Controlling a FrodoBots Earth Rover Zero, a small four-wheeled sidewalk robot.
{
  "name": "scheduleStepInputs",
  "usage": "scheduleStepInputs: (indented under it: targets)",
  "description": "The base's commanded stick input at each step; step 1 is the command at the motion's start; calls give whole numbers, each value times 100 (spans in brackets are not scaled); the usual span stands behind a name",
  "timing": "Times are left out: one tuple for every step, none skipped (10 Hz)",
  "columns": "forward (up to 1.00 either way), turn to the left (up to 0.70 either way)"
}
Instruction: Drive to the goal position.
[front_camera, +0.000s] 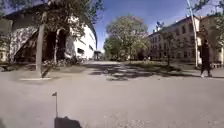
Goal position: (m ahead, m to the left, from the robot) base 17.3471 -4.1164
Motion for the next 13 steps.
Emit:
scheduleStepInputs:
  targets:
    - [100,0]
    - [100,0]
    - [100,0]
    - [100,0]
    - [100,0]
    - [100,0]
    - [100,0]
    - [100,0]
    - [100,0]
    - [100,0]
    - [100,0]
    - [100,0]
    - [100,0]
